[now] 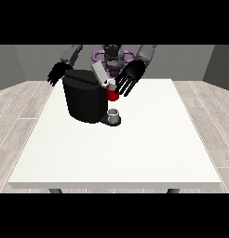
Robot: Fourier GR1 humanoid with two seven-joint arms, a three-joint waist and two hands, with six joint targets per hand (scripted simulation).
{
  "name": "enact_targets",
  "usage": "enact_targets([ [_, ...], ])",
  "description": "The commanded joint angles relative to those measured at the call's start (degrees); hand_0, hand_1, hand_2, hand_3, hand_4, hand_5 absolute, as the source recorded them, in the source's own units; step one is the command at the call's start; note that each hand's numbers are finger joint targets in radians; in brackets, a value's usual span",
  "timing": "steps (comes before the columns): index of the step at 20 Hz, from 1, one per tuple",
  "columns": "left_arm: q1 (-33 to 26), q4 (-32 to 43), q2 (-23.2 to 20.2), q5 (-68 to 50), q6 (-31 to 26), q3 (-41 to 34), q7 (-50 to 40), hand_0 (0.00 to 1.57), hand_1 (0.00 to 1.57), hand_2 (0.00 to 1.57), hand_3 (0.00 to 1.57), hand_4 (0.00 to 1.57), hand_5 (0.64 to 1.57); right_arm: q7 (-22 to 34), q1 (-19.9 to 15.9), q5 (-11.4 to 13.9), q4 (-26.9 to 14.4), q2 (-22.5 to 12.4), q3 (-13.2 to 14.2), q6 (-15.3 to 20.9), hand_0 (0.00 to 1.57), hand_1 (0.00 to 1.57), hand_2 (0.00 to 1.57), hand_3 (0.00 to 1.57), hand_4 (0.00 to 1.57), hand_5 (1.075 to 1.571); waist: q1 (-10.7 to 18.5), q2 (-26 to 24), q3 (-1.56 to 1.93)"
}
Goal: Insert the coffee pod into the coffee machine and close the lid
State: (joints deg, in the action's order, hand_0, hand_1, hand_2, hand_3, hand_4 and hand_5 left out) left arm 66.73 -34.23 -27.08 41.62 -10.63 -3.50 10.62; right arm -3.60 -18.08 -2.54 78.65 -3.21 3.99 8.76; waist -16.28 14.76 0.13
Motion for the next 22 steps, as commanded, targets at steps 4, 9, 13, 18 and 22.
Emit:
enact_targets([
  [4, -0.14, -0.13, 0.74, 1.18, -0.11, 0.26, -0.38, 0.0, 0.0, 0.0, 0.0, 0.0, 1.571, -0.78, 0.08, -0.39, -0.73, -0.22, 0.47, -0.36, 0.0, 0.0, 0.0, 0.0, 0.39, 1.571, 0.48, -0.02, -0.11],
  [9, -2.28, -2.05, 3.54, 1.42, -1.57, 1.4, -1.35, 0.0, 0.0, 0.0, 0.0, 0.0, 1.571, -3.3, 2.35, -0.73, -4.88, -1.45, 2.36, -1.03, 0.0, 0.0, 0.0, 0.0, 0.41, 1.571, 3.55, -3.79, -0.1],
  [13, -2.19, -2.47, 3.86, 1.63, -2.55, 1.25, -2.67, 0.0, 0.0, 0.0, 0.0, 0.0, 1.571, -0.69, 1.92, -0.65, -3.99, 0.18, 1.79, 0.92, 0.0, 0.0, 0.0, 0.0, 0.43, 1.571, 4.36, -6.34, -0.11],
  [18, -9.05, -3.25, 7.4, -1.69, -0.9, -1.09, -1.21, 0.0, 0.0, 0.0, 0.0, 0.0, 1.571, -3.43, 7.4, -2.1, -3.88, 0.35, 2.71, -0.28, 0.0, 0.0, 0.0, 0.0, 0.43, 1.571, 6.69, -10.74, -0.12],
  [22, -12.25, -3.14, 9.61, -10.0, -1.19, -8.46, -0.04, 0.0, 0.0, 0.0, 0.0, 0.0, 1.571, -4.48, 10.79, -2.78, -4.16, 0.17, 3.84, -0.47, 0.0, 0.0, 0.0, 0.0, 0.37, 1.571, 9.89, -15.17, -0.15],
])
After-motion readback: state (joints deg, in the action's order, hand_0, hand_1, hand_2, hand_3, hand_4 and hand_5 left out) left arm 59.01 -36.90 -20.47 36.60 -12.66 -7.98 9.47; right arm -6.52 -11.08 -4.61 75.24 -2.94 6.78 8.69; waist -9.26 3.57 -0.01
